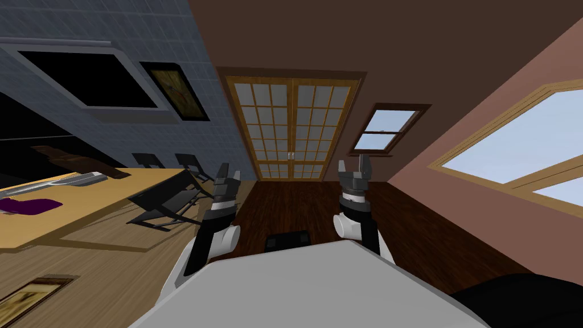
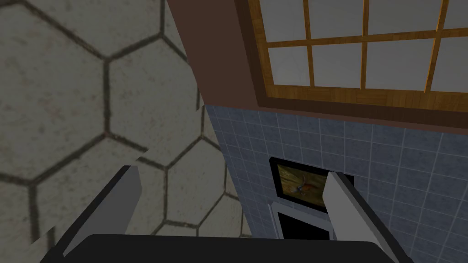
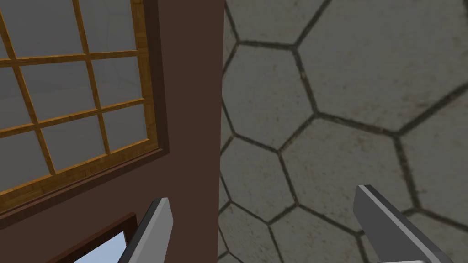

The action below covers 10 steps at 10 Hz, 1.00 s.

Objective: Pull the door open

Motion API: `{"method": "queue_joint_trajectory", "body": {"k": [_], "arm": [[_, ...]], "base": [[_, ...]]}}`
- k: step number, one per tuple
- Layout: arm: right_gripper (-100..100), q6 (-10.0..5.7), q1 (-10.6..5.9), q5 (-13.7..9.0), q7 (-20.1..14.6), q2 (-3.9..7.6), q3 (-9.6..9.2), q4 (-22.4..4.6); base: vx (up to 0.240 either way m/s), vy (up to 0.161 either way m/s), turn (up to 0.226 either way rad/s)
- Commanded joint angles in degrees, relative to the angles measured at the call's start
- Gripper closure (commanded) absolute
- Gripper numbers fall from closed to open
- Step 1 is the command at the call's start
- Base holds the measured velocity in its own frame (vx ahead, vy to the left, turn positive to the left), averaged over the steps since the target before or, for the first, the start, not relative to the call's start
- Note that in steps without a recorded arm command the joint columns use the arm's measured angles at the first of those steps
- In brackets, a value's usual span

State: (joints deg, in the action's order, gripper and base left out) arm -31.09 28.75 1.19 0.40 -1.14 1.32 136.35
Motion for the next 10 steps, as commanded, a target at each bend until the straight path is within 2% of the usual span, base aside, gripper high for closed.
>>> {"method": "queue_joint_trajectory", "body": {"k": [1, 6, 10], "arm": [[-100, -0.40, -0.39, 0.6, 1.5, 0.61, 0.85, -1.8], [-100, -1.47, -1.41, 2.0, 5.4, 1.90, 3.09, -6.7], [-100, -2.39, -2.31, 3.3, 8.8, 2.78, 5.04, -10.9]], "base": [[0.107, 0.032, 0.040], [0.178, 0.009, 0.038], [0.120, 0.029, 0.037]]}}
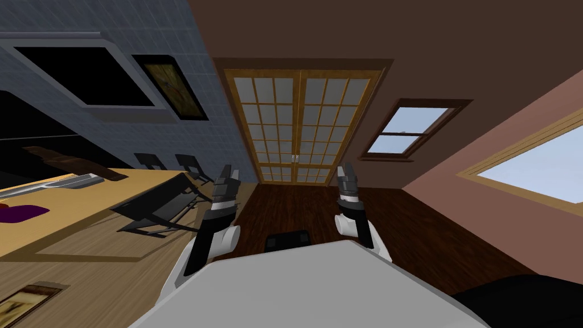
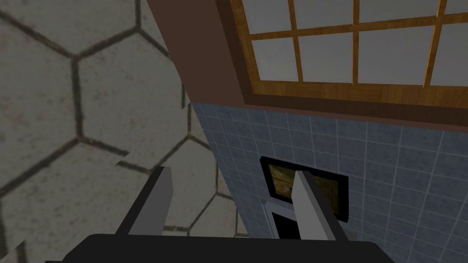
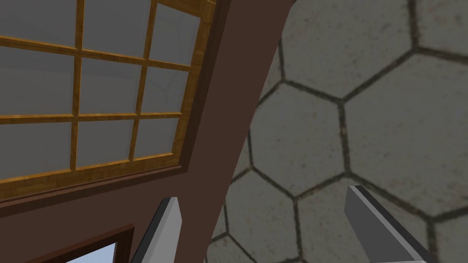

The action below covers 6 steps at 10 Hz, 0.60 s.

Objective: Pull the door open

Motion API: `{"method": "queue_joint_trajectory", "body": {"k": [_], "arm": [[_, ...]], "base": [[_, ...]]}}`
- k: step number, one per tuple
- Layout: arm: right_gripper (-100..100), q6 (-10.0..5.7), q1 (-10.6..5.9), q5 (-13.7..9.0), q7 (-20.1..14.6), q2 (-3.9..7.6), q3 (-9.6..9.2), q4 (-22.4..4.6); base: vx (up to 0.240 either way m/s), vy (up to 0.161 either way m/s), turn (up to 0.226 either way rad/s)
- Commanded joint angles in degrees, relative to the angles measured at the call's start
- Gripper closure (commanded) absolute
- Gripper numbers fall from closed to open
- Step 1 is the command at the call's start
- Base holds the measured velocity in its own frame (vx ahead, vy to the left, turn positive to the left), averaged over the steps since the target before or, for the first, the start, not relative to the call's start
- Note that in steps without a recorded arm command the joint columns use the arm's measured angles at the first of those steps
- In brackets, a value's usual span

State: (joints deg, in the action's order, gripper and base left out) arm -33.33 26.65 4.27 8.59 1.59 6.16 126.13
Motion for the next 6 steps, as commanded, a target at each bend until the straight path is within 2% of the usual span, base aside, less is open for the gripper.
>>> {"method": "queue_joint_trajectory", "body": {"k": [1, 6], "arm": [[-100, -0.36, -0.41, 0.5, 1.4, 0.22, 0.63, -1.6], [-100, -1.73, -1.73, 2.4, 6.4, 1.17, 3.50, -7.8]], "base": [[0.088, 0.005, 0.029], [0.122, 0.014, 0.042]]}}
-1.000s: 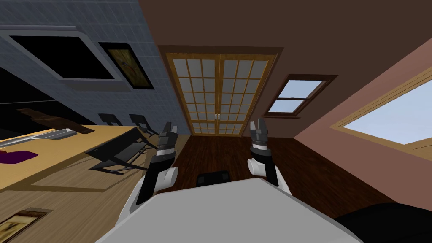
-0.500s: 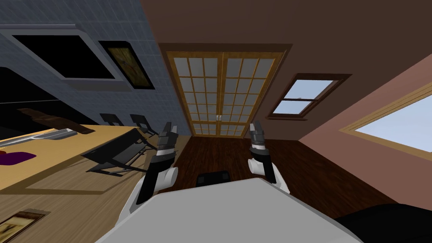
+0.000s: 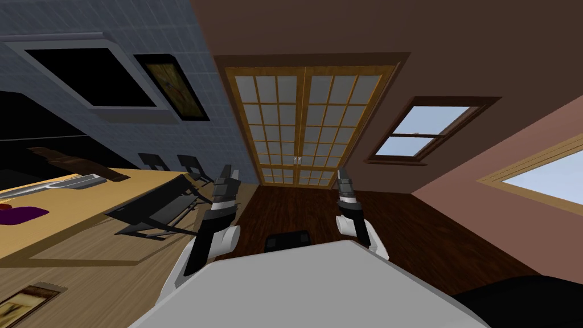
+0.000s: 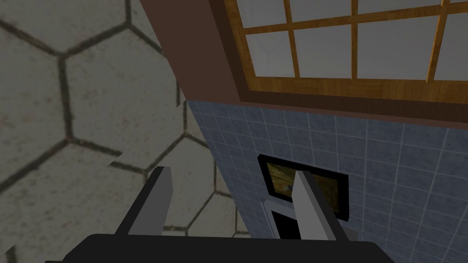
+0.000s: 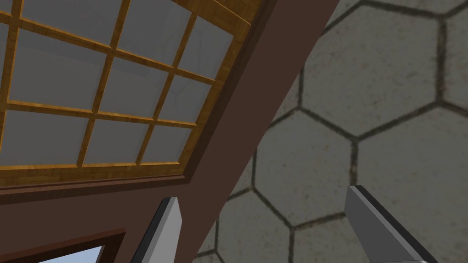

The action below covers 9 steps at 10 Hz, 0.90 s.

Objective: Pull the door open

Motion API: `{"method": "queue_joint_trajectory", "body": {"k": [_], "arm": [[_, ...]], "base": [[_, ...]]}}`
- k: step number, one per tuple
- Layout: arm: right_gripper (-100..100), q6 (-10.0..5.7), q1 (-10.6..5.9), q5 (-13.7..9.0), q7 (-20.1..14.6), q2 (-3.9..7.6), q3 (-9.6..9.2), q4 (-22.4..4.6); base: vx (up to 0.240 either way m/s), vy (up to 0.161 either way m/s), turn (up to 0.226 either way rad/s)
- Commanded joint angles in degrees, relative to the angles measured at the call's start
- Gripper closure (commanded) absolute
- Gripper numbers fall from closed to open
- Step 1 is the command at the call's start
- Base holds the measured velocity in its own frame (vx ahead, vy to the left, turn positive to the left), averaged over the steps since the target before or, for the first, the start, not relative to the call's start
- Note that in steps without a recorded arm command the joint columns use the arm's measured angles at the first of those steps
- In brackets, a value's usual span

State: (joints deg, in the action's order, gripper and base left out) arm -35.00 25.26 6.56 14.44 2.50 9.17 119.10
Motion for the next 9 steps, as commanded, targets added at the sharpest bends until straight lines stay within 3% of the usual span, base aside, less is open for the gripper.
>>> {"method": "queue_joint_trajectory", "body": {"k": [1, 9], "arm": [[-100, -0.29, -0.58, 0.5, 1.5, 0.41, 1.00, -1.8], [-100, -2.41, -2.65, 3.4, 9.3, 1.25, 5.46, -11.4]], "base": [[0.094, 0.016, 0.037], [0.098, 0.016, 0.043]]}}
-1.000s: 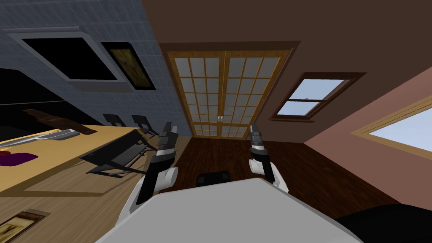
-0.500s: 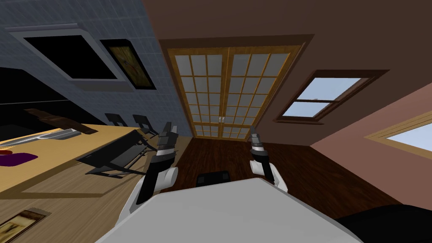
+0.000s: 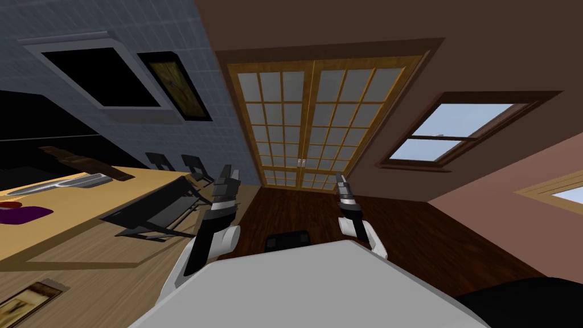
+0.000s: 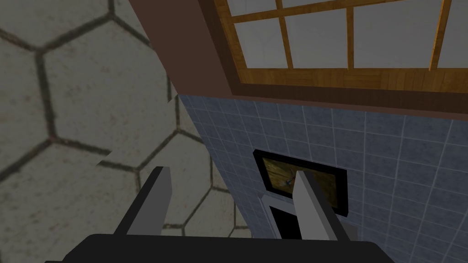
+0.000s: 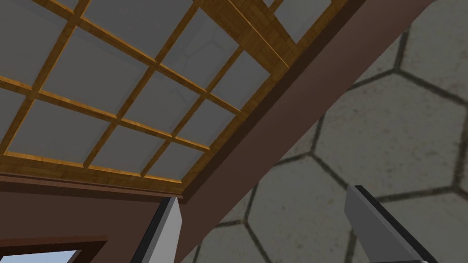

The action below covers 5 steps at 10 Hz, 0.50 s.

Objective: Pull the door open

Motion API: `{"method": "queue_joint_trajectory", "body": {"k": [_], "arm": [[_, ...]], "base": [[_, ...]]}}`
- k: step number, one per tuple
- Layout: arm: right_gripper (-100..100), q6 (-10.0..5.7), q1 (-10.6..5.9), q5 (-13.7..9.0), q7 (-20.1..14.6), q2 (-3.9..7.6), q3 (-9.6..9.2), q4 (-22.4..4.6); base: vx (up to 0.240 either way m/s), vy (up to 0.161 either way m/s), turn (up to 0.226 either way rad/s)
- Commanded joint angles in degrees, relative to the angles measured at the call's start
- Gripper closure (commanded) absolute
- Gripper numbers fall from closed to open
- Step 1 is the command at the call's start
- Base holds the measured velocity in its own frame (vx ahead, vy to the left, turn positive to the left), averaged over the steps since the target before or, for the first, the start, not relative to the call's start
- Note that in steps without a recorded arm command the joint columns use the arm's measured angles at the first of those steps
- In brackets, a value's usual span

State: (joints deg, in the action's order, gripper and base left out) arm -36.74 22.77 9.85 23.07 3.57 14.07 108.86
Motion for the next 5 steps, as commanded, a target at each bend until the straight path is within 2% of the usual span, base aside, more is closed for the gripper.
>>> {"method": "queue_joint_trajectory", "body": {"k": [1, 5], "arm": [[-100, -0.96, -0.45, 0.5, 1.7, 0.24, 1.14, -2.5], [-100, -2.09, -1.56, 2.1, 5.9, 0.44, 3.52, -7.6]], "base": [[0.106, 0.008, 0.047], [0.100, 0.011, 0.047]]}}
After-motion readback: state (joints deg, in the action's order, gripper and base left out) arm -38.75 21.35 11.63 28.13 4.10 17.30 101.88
